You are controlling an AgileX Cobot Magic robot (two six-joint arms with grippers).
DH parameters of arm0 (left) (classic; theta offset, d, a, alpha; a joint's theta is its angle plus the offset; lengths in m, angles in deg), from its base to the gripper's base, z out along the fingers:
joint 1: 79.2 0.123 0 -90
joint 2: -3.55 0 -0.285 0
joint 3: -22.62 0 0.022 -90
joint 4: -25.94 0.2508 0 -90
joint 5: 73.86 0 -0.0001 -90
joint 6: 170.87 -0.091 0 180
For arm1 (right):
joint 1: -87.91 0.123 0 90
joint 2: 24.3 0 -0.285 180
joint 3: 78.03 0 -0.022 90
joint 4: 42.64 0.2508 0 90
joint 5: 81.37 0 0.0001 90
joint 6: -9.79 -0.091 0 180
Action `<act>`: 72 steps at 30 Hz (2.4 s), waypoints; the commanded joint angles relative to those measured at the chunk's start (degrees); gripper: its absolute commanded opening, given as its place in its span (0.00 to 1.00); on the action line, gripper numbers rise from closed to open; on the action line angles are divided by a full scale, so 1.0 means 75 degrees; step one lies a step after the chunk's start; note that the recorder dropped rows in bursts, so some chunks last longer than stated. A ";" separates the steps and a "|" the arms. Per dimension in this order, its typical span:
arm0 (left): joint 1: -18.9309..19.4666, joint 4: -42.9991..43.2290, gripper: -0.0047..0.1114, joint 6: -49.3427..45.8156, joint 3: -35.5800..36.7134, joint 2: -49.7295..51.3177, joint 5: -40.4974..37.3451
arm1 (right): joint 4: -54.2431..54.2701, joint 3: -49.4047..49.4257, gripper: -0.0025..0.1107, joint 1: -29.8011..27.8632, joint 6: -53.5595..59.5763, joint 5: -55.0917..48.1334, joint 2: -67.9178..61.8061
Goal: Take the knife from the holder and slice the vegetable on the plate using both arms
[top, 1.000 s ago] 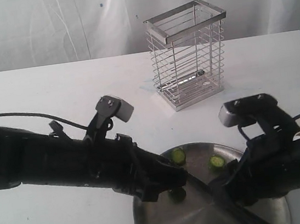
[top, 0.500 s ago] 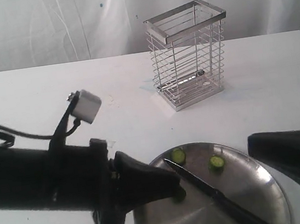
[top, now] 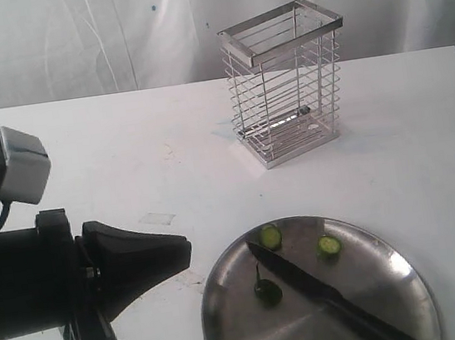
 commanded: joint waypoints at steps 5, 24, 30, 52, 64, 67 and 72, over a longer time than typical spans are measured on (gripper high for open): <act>-0.0031 -0.0165 0.04 0.0232 0.0055 -0.0084 -0.0020 | 0.0042 0.0052 0.02 -0.0017 0.0077 0.0057 0.0129; -0.0031 -0.0165 0.04 0.0232 0.0055 -0.0084 -0.0020 | -0.5317 0.1103 0.02 -0.1159 -0.5079 0.0708 0.0328; -0.0031 -0.0165 0.04 0.0232 0.0055 -0.0084 -0.0020 | -0.5651 0.1825 0.02 -0.1554 -0.4951 0.1008 0.0328; -0.0100 -0.0165 0.04 0.0229 0.0113 -0.0342 0.0021 | -0.6134 0.1884 0.02 -0.1554 -0.4927 0.0740 0.0328; -0.0567 0.9025 0.04 0.9959 0.1159 -0.4442 0.2178 | -0.6120 0.1884 0.02 -0.1554 -0.4927 0.0740 0.0328; -0.0567 1.3273 0.04 1.4376 0.2301 -0.5271 0.2921 | -0.6120 0.1884 0.02 -0.1554 -0.4927 0.0740 0.0328; -0.0567 1.2571 0.04 1.3600 0.3716 -0.6992 0.2959 | -0.6120 0.1884 0.02 -0.1554 -0.4927 0.0740 0.0328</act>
